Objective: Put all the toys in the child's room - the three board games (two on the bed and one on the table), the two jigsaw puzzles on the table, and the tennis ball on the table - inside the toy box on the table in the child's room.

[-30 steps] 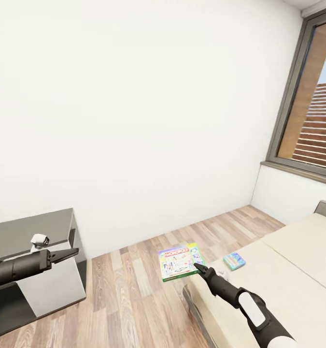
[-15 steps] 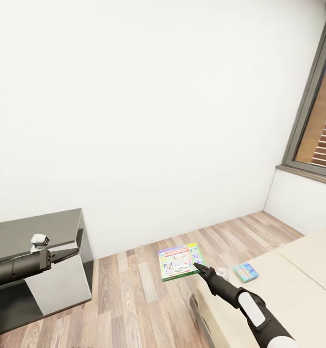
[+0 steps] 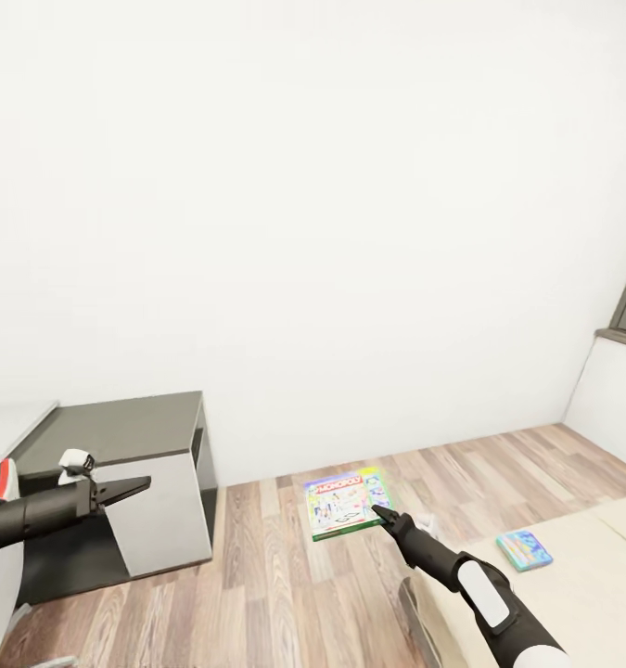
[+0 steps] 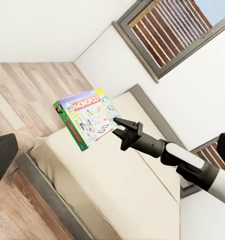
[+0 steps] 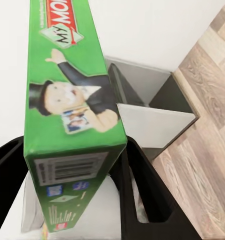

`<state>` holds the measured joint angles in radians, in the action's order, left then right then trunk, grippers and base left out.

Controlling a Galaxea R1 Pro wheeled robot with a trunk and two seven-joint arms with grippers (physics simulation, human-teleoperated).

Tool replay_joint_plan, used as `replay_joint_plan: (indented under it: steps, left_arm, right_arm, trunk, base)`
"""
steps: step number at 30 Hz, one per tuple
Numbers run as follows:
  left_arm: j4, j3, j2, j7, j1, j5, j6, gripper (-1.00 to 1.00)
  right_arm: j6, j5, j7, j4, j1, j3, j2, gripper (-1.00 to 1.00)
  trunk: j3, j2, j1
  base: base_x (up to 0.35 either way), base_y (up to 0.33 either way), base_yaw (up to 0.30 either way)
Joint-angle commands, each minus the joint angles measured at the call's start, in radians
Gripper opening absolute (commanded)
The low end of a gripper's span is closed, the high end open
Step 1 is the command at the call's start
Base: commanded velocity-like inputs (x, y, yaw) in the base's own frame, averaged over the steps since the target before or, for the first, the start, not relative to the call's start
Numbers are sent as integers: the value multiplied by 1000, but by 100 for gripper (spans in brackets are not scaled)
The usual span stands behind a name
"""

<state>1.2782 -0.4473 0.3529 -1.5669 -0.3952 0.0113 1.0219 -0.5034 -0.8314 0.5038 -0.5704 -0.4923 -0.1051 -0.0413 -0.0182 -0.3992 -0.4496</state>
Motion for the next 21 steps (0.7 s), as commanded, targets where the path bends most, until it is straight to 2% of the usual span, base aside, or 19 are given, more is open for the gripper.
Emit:
replay_joint_plan:
  steps: [1,21]
  left_arm:
    - [0,0,0,-4,-1,1,11,100]
    - [0,0,0,-4,-1,0,12,100]
  right_arm:
    - [-9,-8,1,0,0,-4,0,-100]
    - [-9,-7,0,4,0,-2,2,-100]
  trunk:
    - [0,-1,0]
    - [0,-1,0]
  base:
    - [1,6,291]
    - [0,1,291]
